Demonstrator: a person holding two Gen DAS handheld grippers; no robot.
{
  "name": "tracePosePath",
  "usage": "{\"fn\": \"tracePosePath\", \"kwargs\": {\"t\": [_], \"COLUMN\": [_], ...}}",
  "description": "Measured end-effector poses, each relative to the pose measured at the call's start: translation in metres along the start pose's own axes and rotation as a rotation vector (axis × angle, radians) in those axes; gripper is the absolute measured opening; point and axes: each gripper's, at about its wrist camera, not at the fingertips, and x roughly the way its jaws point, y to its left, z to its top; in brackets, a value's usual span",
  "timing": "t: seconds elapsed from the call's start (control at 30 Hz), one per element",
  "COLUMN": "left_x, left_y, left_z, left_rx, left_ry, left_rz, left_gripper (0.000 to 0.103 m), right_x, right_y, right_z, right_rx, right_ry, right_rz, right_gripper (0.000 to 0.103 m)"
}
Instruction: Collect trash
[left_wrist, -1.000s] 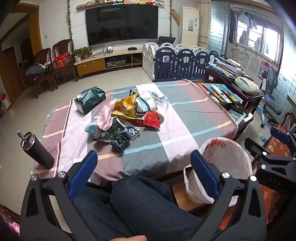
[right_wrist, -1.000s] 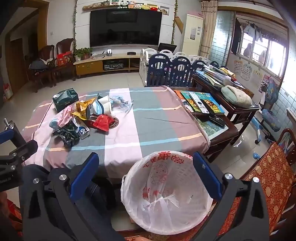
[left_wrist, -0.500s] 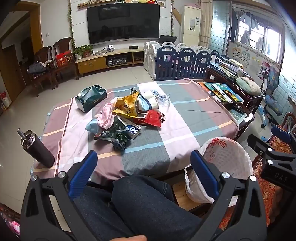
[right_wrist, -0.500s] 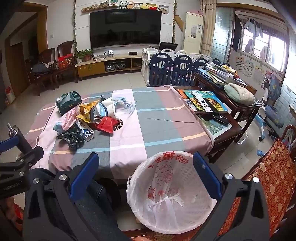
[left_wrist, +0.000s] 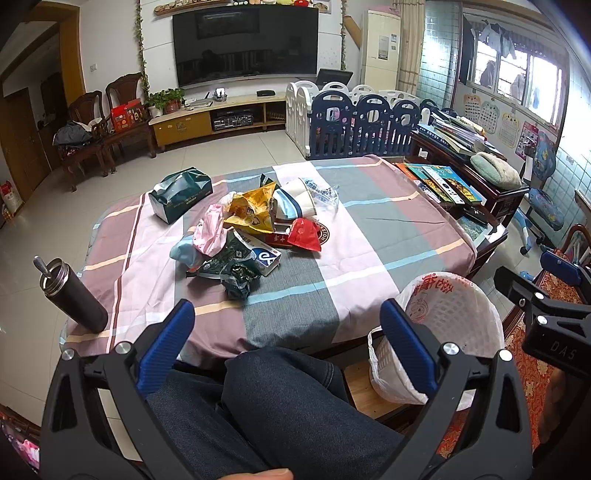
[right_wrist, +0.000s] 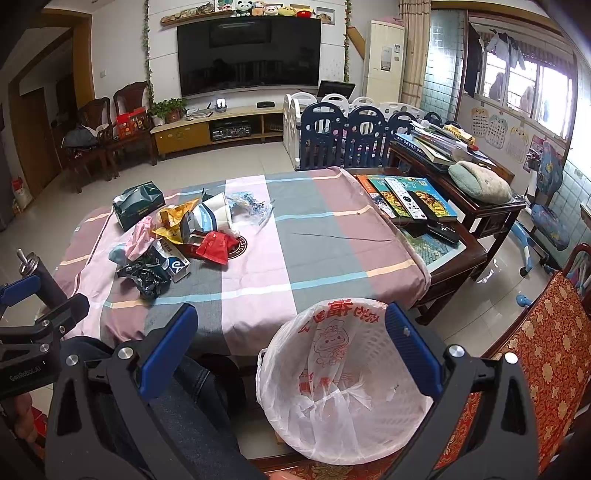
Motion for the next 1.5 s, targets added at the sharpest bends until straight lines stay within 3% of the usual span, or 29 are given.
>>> {"fn": "tracePosePath", "kwargs": {"t": [1.5], "left_x": [0.0011], "left_y": [0.0001], "left_z": [0.0], "left_rx": [-0.001], "left_ry": [0.002], "left_rz": [0.0], "left_gripper": [0.1], "right_x": [0.0017], "right_y": [0.002], "right_z": [-0.0028], "right_rx": [0.009], "right_ry": [-0.001], "right_rz": [0.013], "right_gripper": [0.1]}}
